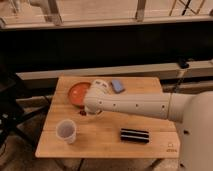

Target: Place the pepper on the white sponge

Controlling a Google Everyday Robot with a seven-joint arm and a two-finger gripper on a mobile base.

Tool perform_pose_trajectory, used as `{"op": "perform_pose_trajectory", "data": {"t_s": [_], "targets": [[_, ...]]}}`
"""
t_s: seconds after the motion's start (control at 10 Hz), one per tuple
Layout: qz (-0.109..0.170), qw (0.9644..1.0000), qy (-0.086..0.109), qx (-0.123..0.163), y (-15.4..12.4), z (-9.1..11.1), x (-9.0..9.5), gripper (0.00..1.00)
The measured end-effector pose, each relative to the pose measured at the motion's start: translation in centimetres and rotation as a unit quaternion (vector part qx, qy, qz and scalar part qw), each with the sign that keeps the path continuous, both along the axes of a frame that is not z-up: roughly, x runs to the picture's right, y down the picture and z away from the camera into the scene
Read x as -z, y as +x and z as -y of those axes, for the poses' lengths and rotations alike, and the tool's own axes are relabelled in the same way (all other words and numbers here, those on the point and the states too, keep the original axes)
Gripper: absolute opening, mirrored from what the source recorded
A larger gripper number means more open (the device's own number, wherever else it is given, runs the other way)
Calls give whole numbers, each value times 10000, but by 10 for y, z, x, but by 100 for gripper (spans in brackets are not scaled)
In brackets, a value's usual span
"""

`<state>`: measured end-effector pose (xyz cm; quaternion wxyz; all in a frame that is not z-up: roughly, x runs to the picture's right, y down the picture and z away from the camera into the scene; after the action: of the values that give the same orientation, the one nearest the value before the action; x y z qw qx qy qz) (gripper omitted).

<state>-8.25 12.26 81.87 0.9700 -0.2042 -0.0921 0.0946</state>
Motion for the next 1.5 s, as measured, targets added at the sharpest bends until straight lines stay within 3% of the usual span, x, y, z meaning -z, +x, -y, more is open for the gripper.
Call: {"op": "perform_pose_trajectory", "data": {"t_s": [0.4,0.6,1.2,1.5], "targets": [[143,9996,226,7,-33,8,-1,0],[232,9993,274,94,-37,11,-5,0],[665,9956,216,630,-73,-24,8,0],[569,9967,224,525,-61,-19,5,0]]}}
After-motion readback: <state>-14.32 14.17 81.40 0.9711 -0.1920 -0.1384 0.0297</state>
